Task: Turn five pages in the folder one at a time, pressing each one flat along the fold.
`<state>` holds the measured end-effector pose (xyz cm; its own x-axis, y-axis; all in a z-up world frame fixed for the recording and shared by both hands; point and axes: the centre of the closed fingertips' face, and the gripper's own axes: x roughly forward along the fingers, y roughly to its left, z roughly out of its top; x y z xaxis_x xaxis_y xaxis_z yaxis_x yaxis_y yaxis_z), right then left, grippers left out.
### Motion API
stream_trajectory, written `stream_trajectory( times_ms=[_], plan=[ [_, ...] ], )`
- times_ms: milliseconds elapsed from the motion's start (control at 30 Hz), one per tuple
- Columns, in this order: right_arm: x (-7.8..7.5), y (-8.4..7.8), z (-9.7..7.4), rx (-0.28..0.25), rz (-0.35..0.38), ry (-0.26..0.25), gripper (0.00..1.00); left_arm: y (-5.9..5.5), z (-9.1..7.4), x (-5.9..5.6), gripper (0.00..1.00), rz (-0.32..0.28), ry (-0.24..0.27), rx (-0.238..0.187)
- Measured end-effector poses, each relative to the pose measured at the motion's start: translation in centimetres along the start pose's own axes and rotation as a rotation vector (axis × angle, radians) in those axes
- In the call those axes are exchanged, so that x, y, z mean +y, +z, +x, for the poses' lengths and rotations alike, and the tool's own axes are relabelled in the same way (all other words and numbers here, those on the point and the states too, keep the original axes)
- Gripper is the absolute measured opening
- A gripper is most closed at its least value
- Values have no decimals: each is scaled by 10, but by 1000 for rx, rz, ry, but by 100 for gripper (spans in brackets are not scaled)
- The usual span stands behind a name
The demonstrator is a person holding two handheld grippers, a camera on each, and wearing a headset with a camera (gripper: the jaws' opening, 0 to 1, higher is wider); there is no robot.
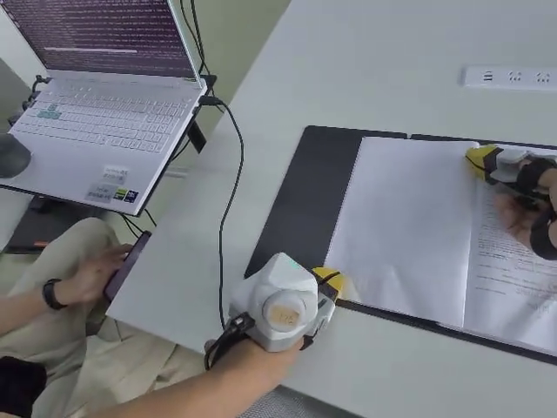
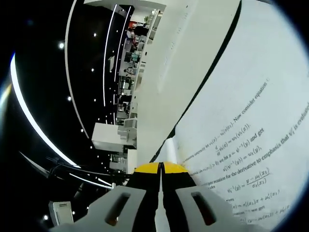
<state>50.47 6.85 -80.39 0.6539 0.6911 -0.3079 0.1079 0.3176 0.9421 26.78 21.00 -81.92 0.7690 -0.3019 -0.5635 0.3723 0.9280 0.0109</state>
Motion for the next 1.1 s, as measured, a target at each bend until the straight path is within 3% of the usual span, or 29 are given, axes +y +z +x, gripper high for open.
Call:
stream_trajectory(
  times_ms=[167,467,567,967,1100],
  plan=[
    [-6,19,7,-47,15,-21,0,0,0,-1,0,-2,-1,-2],
    [-5,18,4,-62,7,-24,0,0,1,-2,0,-2,-2,-3],
    [-5,11,0,-30,3,-25,0,0,1,-2,0,0,-2,-3],
    [-8,-50,-37,227,-81,-28,0,1,1,-2,0,-12,-5,-11],
    [-7,-64,-50,255,-84,-28,0,1,0,-2,0,-21,-5,-11]
  ],
)
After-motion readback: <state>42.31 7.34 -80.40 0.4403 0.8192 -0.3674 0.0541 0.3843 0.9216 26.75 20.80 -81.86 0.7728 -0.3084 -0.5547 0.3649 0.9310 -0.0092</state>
